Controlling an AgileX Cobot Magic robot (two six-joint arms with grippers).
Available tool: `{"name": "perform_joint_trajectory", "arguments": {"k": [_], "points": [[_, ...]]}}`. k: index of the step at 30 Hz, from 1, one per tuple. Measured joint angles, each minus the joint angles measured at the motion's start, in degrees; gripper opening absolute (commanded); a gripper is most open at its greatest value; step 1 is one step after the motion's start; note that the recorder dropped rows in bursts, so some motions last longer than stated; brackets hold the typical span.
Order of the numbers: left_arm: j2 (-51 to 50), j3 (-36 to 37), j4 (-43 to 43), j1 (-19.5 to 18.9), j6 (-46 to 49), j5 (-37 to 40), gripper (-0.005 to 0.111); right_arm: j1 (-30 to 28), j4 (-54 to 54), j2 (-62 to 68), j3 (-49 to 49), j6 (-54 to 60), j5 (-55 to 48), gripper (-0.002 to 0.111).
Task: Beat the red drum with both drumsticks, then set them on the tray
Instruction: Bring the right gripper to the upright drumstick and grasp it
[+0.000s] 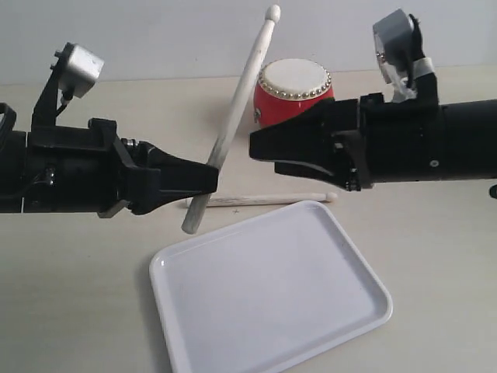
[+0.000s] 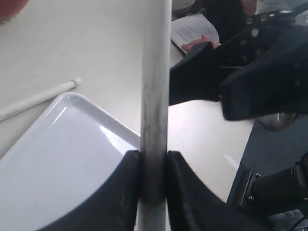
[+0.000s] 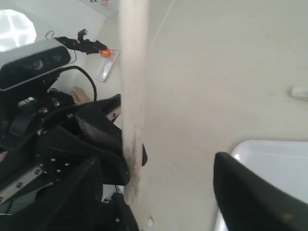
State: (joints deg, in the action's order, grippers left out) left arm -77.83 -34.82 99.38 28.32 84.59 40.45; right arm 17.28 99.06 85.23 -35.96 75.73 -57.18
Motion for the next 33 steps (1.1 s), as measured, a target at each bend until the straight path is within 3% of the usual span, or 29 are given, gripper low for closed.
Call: {"name": "perform_joint_trajectory", "arguments": {"k": [7,21,33], "points": [[-0.09,-1.42,0.0,0.0,0.0,-0.48,0.0,5.68,0.1,2.25,-3.31,-1.09,5.7,0.065],[-0.23,-1.56,0.0,0.0,0.0,-3.4,0.0,5.81,0.44,3.04,-6.9,-13.94,9.07,0.065],[-0.23,-2.69,0.02,0.0,-4.92,-8.48,0.0,5.81,0.44,3.54,-7.4,-13.87,10.65,0.064]]}}
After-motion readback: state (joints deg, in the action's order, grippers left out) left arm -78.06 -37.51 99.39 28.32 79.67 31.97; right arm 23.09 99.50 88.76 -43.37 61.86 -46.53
